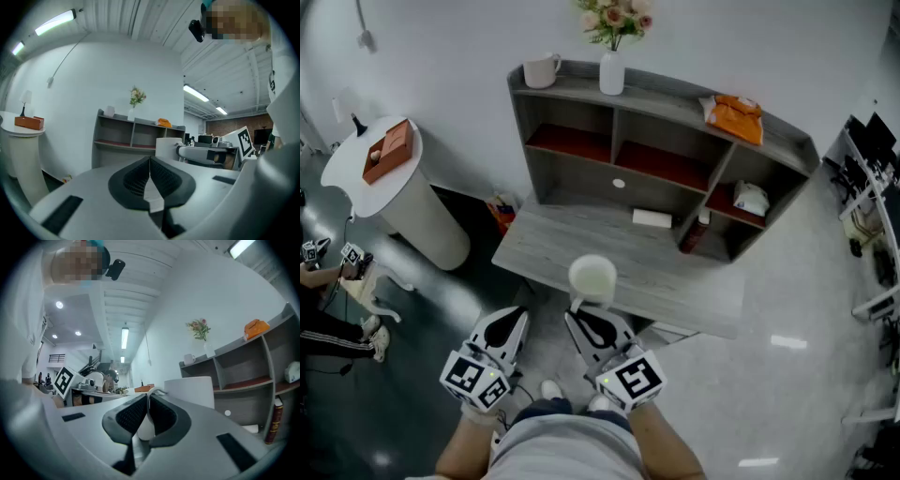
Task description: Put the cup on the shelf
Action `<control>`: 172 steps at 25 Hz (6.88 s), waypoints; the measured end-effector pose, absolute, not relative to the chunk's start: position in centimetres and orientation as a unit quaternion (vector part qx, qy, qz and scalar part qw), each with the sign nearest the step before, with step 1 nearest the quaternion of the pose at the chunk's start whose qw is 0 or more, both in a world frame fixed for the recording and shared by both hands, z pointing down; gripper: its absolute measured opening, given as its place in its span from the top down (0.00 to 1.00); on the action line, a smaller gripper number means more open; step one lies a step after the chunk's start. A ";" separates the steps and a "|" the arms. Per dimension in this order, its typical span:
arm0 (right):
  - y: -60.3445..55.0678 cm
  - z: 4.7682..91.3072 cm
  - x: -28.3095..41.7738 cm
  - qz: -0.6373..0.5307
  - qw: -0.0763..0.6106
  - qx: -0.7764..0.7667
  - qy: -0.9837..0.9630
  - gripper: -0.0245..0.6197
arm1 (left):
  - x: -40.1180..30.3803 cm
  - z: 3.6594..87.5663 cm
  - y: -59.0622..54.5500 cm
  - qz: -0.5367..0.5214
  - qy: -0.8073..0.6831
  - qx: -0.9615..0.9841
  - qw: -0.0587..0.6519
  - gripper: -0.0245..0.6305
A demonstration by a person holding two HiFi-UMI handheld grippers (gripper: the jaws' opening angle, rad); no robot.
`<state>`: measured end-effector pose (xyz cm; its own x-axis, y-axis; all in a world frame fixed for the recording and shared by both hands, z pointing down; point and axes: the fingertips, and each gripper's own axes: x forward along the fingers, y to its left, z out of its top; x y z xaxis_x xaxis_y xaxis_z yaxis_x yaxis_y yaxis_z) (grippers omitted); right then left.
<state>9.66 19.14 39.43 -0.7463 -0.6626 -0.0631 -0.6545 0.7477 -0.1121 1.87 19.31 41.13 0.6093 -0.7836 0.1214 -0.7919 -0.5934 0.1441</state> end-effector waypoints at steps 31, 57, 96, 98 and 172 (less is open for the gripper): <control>12.4 40.8 -5.9 -0.026 0.023 -0.346 0.938 0.91 | -14.3 42.6 14.7 -0.007 -0.447 0.889 0.094 0.94; -17.4 41.5 -3.5 -0.029 0.035 -0.270 0.962 0.91 | -10.8 42.4 -9.0 0.013 -0.561 0.821 0.102 0.94; -35.1 44.4 -7.5 -0.018 0.017 -0.368 0.929 0.91 | -16.5 42.8 -17.0 0.042 -0.578 0.806 0.122 0.94; -35.5 44.8 -7.5 -0.021 0.010 -0.373 0.928 0.91 | -16.4 42.9 -17.2 0.042 -0.579 0.805 0.123 0.94; -19.2 42.4 6.7 -0.071 0.029 -0.537 0.840 0.90 | -2.2 41.7 -19.7 0.029 -0.310 0.945 0.098 0.94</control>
<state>6.69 -19.17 42.43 -0.4211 -0.9066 0.0272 -0.8983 0.4127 -0.1508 -2.23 -19.67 41.73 0.8061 -0.5804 0.1157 -0.5917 -0.7885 0.1675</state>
